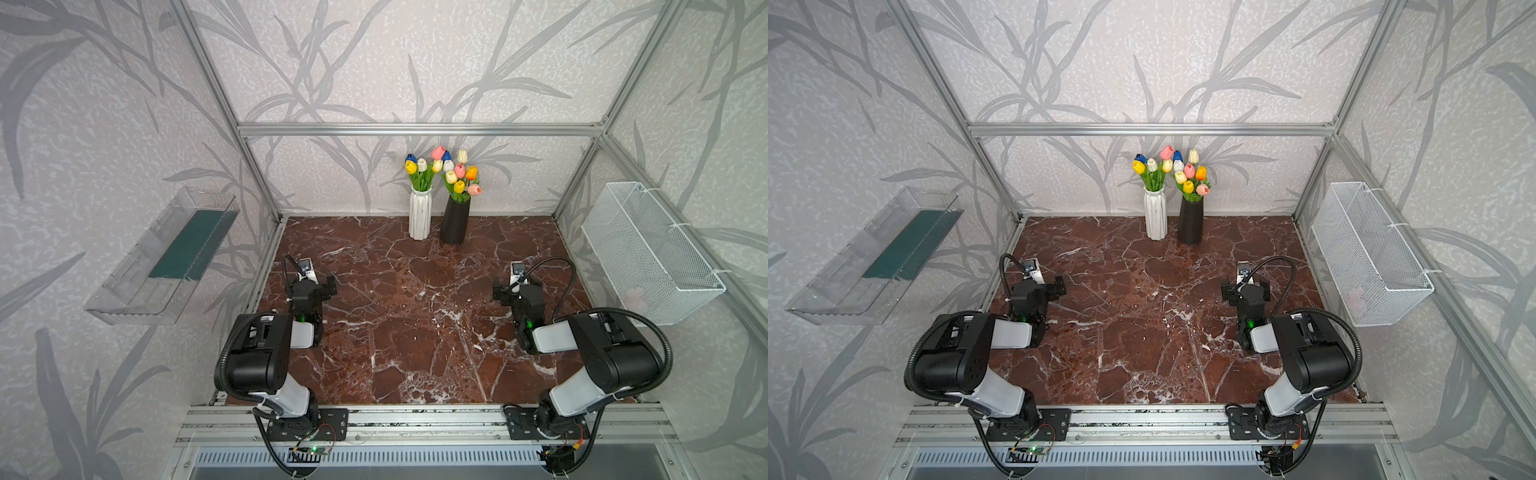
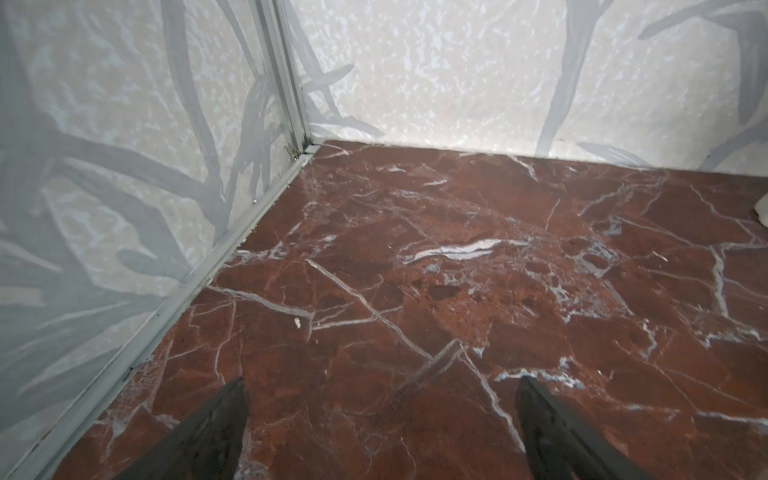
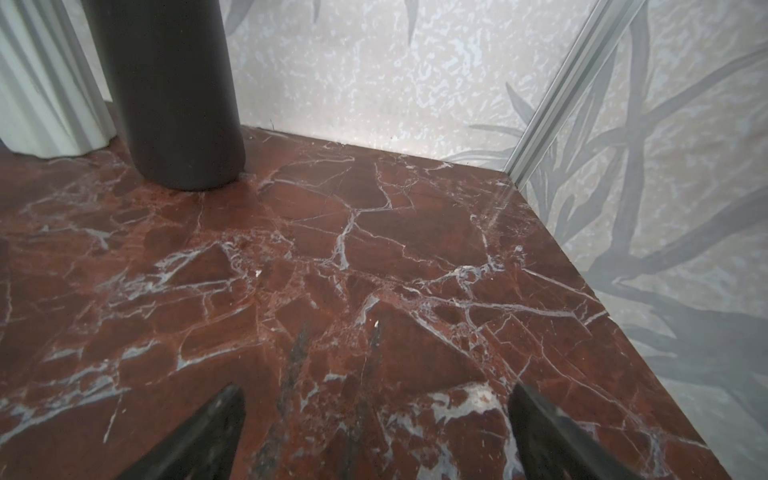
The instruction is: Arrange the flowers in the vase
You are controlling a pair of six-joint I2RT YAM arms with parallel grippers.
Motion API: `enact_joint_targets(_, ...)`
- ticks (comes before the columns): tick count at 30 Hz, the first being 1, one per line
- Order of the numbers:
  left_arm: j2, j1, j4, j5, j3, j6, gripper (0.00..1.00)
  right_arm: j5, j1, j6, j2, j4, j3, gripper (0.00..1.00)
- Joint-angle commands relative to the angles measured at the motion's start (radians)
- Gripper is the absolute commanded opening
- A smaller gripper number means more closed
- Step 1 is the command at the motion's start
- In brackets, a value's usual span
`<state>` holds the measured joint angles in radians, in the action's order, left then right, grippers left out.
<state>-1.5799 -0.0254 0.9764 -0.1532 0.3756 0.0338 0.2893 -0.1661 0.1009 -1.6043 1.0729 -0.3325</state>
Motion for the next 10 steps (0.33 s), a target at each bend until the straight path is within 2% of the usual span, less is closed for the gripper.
enact_joint_targets(1, 0.014, 0.001, -0.026, 0.027, -0.001, 0.008, 0.99, -0.043, 0.0, -0.015, 0.004, -0.021, -0.019, 0.99)
enact_joint_targets(10, 0.016, 0.0, -0.031, 0.029, 0.001, 0.008, 0.99, -0.104, 0.03, -0.034, 0.012, -0.057, -0.03, 0.99)
